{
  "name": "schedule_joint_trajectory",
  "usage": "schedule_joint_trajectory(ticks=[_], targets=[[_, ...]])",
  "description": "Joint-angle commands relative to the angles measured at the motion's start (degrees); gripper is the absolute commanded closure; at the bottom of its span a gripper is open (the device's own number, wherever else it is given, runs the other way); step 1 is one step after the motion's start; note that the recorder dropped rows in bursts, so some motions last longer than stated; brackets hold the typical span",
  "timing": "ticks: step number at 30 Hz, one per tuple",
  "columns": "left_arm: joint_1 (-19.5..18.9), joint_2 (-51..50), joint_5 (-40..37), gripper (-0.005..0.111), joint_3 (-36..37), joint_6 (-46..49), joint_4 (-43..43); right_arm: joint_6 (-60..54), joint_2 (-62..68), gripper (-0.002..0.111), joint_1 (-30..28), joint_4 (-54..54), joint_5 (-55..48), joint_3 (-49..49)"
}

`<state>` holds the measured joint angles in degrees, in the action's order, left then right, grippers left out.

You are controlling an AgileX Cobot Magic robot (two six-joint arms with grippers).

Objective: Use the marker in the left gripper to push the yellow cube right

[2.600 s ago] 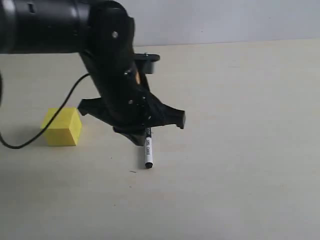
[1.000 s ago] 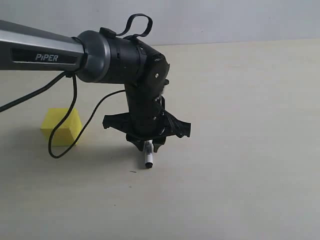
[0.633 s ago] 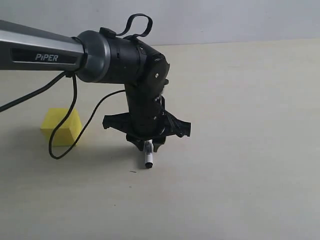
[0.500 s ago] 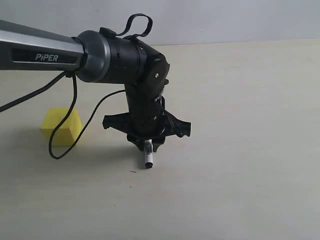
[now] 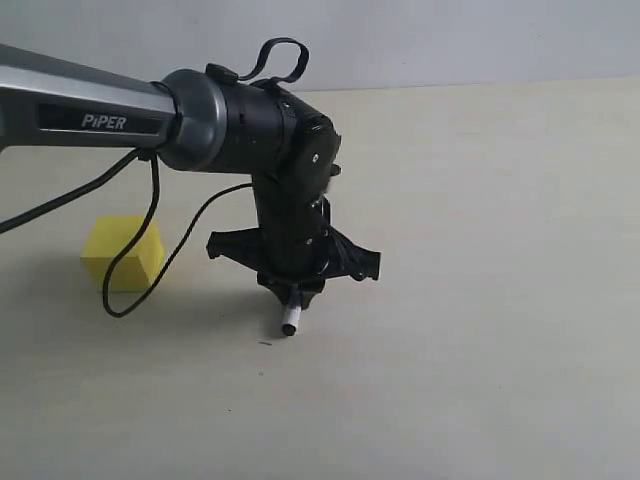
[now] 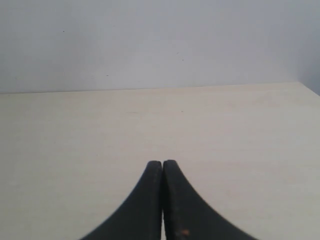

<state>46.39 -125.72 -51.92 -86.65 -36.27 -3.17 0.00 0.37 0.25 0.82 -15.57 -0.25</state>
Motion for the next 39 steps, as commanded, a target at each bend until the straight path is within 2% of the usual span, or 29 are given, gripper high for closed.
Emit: schedule_joint_trajectory(ticks=[1,3,5,8,12,15,17,20,22,23,27,30,32,34,36,39], targets=[[-0.2,5.2,-1.0,0.107,-0.1,3.4,-3.2,-0.5,-0.4,0.108,-0.3,-0.1,0.2,0.2],[-0.6,9.2,-3.5,0.107,-0.1,4.5,-6.5,-0.5,-0.4,0.108,-0.3,-0.1,0.2,0.2],[-1.3,13.7,-9.3,0.107,-0.1,5.8,-10.4,-0.5,-0.4,0.108,-0.3,-0.1,0.2,0.2],[-3.2,20.5,-17.7,0.107,2.1,12.4,-15.3,-0.5,-0.4,0.108,-0.3,-0.1,0.2,0.2],[-8.4,31.2,-18.0,0.107,10.4,17.6,-18.0,-0.5,-0.4,0.108,-0.3,-0.1,0.2,0.2],[-15.7,40.3,-18.0,0.107,18.6,21.8,-18.1,-0.5,-0.4,0.108,-0.3,-0.1,0.2,0.2],[-22.0,45.0,-17.4,0.107,23.6,24.5,-18.3,-0.5,-0.4,0.108,-0.3,-0.1,0.2,0.2],[-30.8,47.9,-14.7,0.107,28.6,25.5,-17.9,-0.5,-0.4,0.108,-0.3,-0.1,0.2,0.2],[-34.5,48.1,-11.3,0.107,30.9,28.2,-17.9,-0.5,-0.4,0.108,-0.3,-0.1,0.2,0.2],[-36.1,47.7,-8.7,0.107,31.9,33.0,-17.9,-0.5,-0.4,0.108,-0.3,-0.1,0.2,0.2],[-39.8,44.8,-1.0,0.107,34.1,62.6,-17.7,-0.5,-0.4,0.108,-0.3,0.1,0.2,0.2],[-41.4,41.9,4.7,0.107,34.1,78.0,-17.3,-0.5,-0.4,0.108,-0.3,0.1,0.2,0.2],[-42.1,40.1,8.2,0.107,34.1,85.8,-17.0,-0.5,-0.4,0.108,-0.3,0.1,0.2,0.2],[-43.3,37.8,11.9,0.107,34.0,89.0,-17.0,-0.5,-0.4,0.108,-0.3,0.1,0.2,0.2],[-46.2,34.6,15.7,0.107,34.0,96.7,-17.1,-0.5,-0.4,0.108,-0.3,0.1,0.2,0.2],[-49.7,29.7,16.3,0.107,32.1,105.3,-16.8,-0.5,-0.4,0.108,-0.3,0.2,0.2,0.2]])
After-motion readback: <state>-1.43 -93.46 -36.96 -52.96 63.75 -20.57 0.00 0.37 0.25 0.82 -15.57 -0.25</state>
